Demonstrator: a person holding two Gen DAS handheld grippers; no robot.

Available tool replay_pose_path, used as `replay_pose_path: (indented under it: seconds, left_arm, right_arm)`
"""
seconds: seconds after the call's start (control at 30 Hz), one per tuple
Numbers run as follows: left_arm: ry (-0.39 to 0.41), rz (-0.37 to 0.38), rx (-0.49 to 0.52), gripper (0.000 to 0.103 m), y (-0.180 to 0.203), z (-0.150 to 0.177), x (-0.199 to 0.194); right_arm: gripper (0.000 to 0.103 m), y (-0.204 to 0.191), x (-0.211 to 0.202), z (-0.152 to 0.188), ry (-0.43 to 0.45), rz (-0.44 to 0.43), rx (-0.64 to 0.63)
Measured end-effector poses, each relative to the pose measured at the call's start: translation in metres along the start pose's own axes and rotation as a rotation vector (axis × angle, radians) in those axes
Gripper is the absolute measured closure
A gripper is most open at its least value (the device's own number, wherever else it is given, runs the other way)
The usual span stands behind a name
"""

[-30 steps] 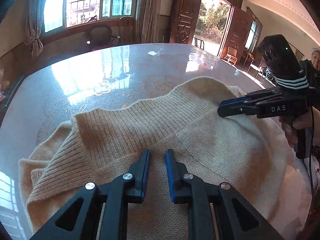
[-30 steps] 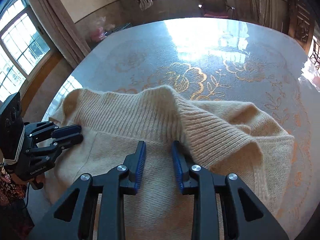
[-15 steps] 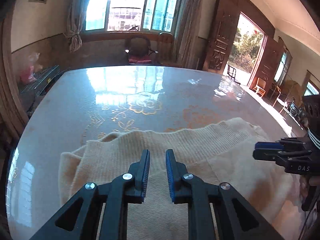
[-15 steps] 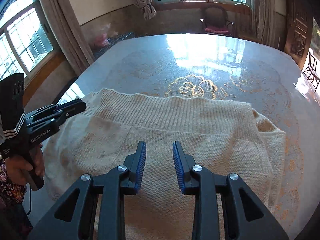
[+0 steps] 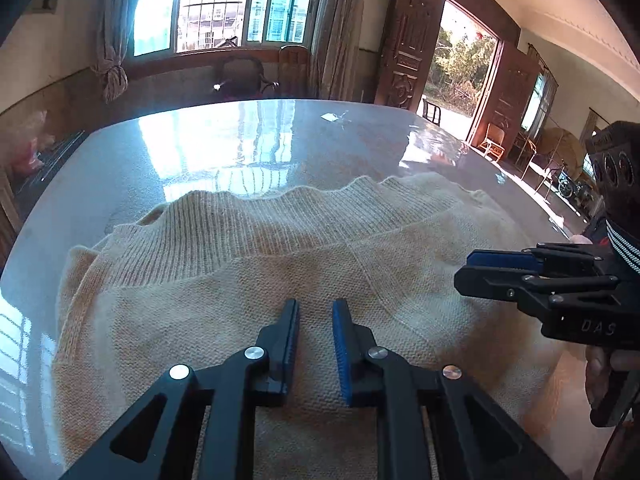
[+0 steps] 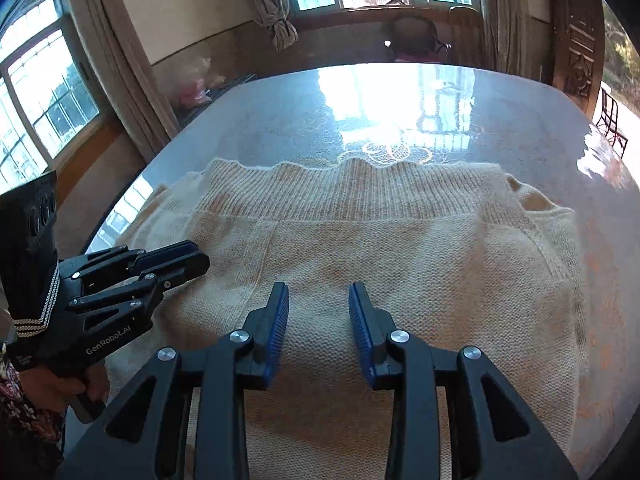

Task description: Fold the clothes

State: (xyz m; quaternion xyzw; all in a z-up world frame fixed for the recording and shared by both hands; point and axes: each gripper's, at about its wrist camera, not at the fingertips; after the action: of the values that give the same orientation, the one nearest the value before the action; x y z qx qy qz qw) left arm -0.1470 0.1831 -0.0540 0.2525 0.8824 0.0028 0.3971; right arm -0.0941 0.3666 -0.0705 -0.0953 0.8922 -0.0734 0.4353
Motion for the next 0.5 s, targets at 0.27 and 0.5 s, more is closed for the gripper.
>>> replay_pose_path:
  seconds: [0.27,0.5]
  left_arm:
    - [-0.035,0.020,-0.081,0.088,-0.063,-0.003,0.016]
    - [0.003,0.062,-0.048,0.085,-0.031,0.000,-0.006]
  right_arm:
    - [0.075,0.039,0.011,-0.008,-0.063,0.140,0.033]
    - [0.069,-0.007,-0.027,-0.001,0.000,0.058,-0.011]
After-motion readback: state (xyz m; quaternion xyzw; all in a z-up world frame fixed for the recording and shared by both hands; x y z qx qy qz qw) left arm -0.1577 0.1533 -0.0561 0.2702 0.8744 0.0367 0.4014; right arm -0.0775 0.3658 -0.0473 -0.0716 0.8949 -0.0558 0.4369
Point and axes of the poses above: each gripper's, at about its wrist camera, not at the fingertips, and x roughly the way its jaws point, y to its right, z to its underside, and after that the axes turned 2 degrees about -x, right-handed
